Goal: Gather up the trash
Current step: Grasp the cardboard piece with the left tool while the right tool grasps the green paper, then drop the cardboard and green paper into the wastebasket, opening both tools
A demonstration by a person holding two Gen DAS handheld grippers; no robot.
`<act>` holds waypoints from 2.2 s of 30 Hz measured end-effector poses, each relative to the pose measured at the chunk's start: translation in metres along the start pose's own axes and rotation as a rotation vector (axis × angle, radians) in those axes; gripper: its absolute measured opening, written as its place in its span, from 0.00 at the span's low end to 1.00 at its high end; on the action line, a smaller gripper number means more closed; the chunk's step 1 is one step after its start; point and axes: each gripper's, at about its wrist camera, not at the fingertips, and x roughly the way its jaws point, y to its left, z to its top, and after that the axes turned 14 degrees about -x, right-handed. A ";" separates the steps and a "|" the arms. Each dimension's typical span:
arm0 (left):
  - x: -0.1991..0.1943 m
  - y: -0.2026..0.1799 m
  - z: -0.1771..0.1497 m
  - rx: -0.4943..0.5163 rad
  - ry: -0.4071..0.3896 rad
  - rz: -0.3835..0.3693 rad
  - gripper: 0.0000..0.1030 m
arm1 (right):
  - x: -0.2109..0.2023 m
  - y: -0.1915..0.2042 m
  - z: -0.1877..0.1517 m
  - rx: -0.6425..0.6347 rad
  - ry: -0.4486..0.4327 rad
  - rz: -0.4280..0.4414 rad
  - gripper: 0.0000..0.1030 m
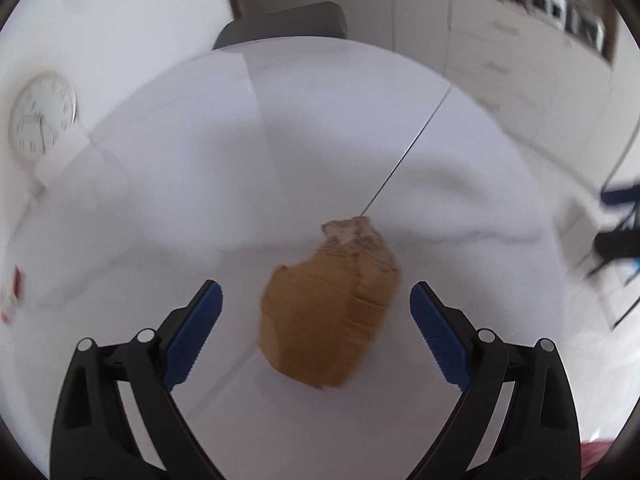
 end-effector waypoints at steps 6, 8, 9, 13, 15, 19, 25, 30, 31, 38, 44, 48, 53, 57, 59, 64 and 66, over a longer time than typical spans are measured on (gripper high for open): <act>0.011 -0.006 -0.008 0.211 -0.024 -0.027 0.73 | 0.010 0.007 0.014 -0.029 0.011 0.016 0.93; 0.013 0.002 -0.004 0.198 -0.004 -0.069 0.57 | 0.013 0.011 0.018 -0.038 0.009 0.031 0.93; 0.014 0.008 -0.003 0.174 0.012 -0.089 0.52 | 0.015 0.013 0.019 -0.044 0.004 0.038 0.93; 0.015 0.030 -0.004 0.106 0.040 -0.131 0.45 | 0.024 0.026 0.033 -0.099 -0.004 0.062 0.92; 0.013 0.039 -0.005 0.080 0.054 -0.145 0.43 | 0.031 0.032 0.042 -0.121 -0.008 0.089 0.86; 0.010 0.053 -0.006 0.012 0.070 -0.157 0.43 | 0.052 0.050 0.065 -0.153 -0.011 0.151 0.77; -0.007 0.080 -0.015 -0.127 0.083 -0.127 0.43 | 0.092 0.089 0.099 -0.217 0.017 0.188 0.70; -0.019 0.099 -0.023 -0.245 0.089 -0.066 0.43 | 0.109 0.107 0.108 -0.241 0.053 0.155 0.35; -0.021 0.102 -0.025 -0.266 0.090 -0.059 0.43 | 0.109 0.108 0.108 -0.242 0.055 0.149 0.33; -0.039 0.091 -0.031 -0.255 0.084 -0.066 0.43 | 0.075 0.092 0.095 -0.214 0.011 0.149 0.28; -0.054 0.046 -0.012 -0.192 0.082 -0.181 0.43 | 0.001 0.031 0.033 -0.097 -0.054 0.104 0.28; -0.058 0.000 -0.004 -0.118 0.091 -0.264 0.43 | -0.019 -0.023 -0.032 0.027 -0.017 0.026 0.28; -0.068 -0.071 -0.007 0.012 0.119 -0.351 0.43 | 0.019 -0.071 -0.104 0.170 0.095 0.016 0.28; -0.065 -0.117 -0.013 0.085 0.158 -0.381 0.43 | 0.069 -0.093 -0.145 0.237 0.185 0.058 0.30; -0.058 -0.134 -0.012 0.103 0.182 -0.391 0.43 | 0.086 -0.101 -0.160 0.249 0.214 0.078 0.37; -0.050 -0.179 -0.021 0.124 0.240 -0.393 0.43 | 0.076 -0.128 -0.190 0.280 0.220 0.059 0.76; -0.042 -0.197 -0.027 0.137 0.261 -0.381 0.43 | 0.064 -0.140 -0.201 0.303 0.209 0.057 0.79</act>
